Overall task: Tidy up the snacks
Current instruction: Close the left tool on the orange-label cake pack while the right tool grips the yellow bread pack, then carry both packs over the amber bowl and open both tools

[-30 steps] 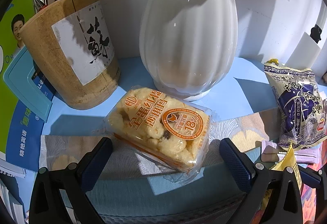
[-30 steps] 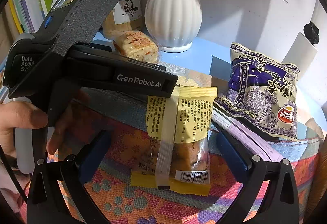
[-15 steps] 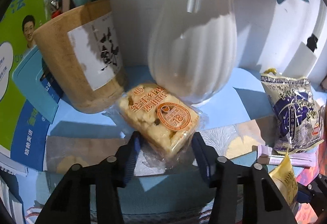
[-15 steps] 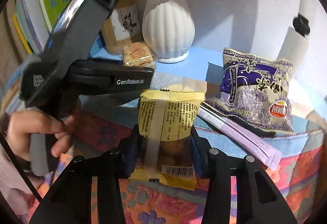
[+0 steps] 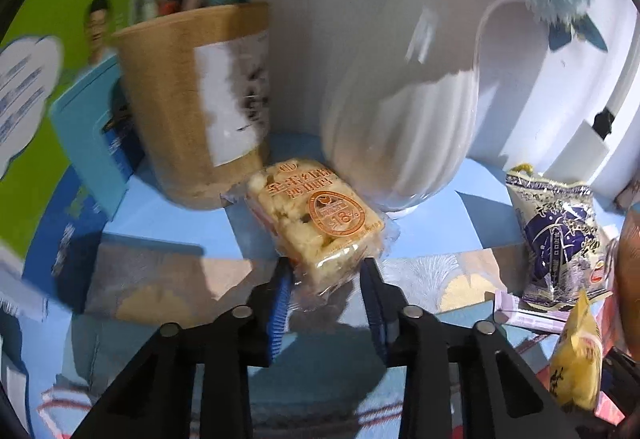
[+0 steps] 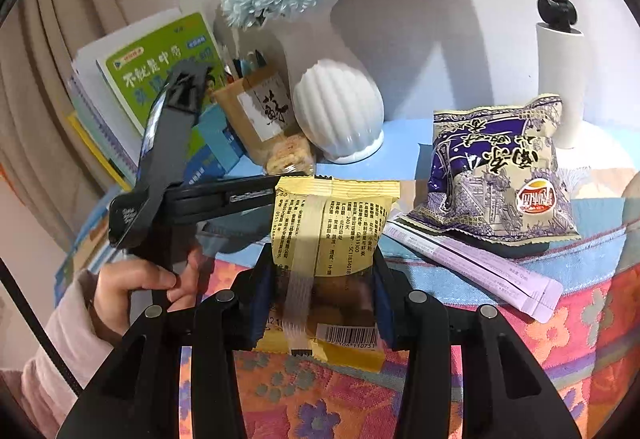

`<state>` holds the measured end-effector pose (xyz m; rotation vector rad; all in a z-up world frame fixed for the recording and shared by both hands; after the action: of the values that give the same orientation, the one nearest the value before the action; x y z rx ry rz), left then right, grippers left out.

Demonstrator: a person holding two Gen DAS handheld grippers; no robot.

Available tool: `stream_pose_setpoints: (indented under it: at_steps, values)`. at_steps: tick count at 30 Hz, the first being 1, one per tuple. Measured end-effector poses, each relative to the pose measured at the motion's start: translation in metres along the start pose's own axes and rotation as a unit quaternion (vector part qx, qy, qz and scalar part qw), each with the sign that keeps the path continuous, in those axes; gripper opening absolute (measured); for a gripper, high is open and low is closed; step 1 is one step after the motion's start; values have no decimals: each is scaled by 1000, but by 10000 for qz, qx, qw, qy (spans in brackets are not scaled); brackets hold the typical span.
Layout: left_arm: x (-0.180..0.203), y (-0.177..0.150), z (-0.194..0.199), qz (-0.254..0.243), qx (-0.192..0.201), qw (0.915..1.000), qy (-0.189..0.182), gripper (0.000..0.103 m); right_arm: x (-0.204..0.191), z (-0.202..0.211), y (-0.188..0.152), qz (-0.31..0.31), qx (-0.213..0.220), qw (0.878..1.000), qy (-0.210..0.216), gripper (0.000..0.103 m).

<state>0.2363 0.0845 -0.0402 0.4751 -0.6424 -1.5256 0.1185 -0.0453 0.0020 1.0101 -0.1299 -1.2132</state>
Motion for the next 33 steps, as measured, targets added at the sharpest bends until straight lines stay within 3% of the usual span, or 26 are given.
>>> stream_pose_setpoints:
  at_steps: [3, 4, 9, 10, 11, 12, 13, 14, 15, 20, 21, 22, 23, 33]
  values:
    - [-11, -16, 12, 100, -84, 9999, 73, 25, 2, 4, -1, -89, 34, 9999, 81, 42]
    - [-14, -21, 17, 118, -98, 9999, 39, 19, 4, 5, -1, -143, 36, 9999, 82, 42]
    - [-30, -37, 27, 335, -246, 9990, 174, 24, 18, 8, -2, -516, 40, 9987, -30, 42]
    - [-31, -36, 27, 434, -263, 9987, 98, 33, 20, 9, -2, -593, 44, 9982, 11, 42]
    - [-33, -34, 27, 522, -269, 9983, 43, 52, 22, 10, -3, -660, 52, 9978, 36, 42]
    - [-32, -32, 27, 589, -249, 9980, 0, 64, 24, 11, -3, -720, 58, 9974, 46, 42]
    - [-29, -28, 27, 617, -197, 9979, -5, 86, 26, 11, -3, -775, 57, 9970, 50, 42]
    - [-27, -25, 27, 613, -132, 9980, 46, 97, 27, 12, -3, -819, 52, 9966, 61, 42]
    - [-15, -19, 27, 600, -83, 9980, 179, 98, 29, 11, -3, -853, 45, 9963, 74, 42]
    - [-23, 4, -8, 1034, -330, 9918, 672, 96, 31, 11, -4, -927, -11, 9956, 126, 43]
    - [-24, 7, -8, 1011, -187, 9916, 790, 83, 30, 10, -4, -917, -13, 9957, 121, 43]
    - [-25, 9, -6, 899, -97, 9900, 1081, 53, 30, 10, -4, -892, -23, 9959, 119, 43]
    - [-24, 10, -6, 776, -97, 9888, 1271, 46, 29, 9, -4, -869, -26, 9962, 108, 43]
    - [-30, 5, 24, 636, 311, 9874, 1414, 45, 24, 6, -3, -727, -27, 9973, 113, 42]
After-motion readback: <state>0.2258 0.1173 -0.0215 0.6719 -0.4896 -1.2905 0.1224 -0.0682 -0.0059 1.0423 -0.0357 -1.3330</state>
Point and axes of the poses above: each gripper's, at about its wrist camera, not at the fingertips, and z roughly against the way its jaws point, x to its right, y to its top, the point moved 5 cm from there along -z, roughly the way its jaws point, and after that the axes turned 3 degrees about y, right-handed, at the moved point
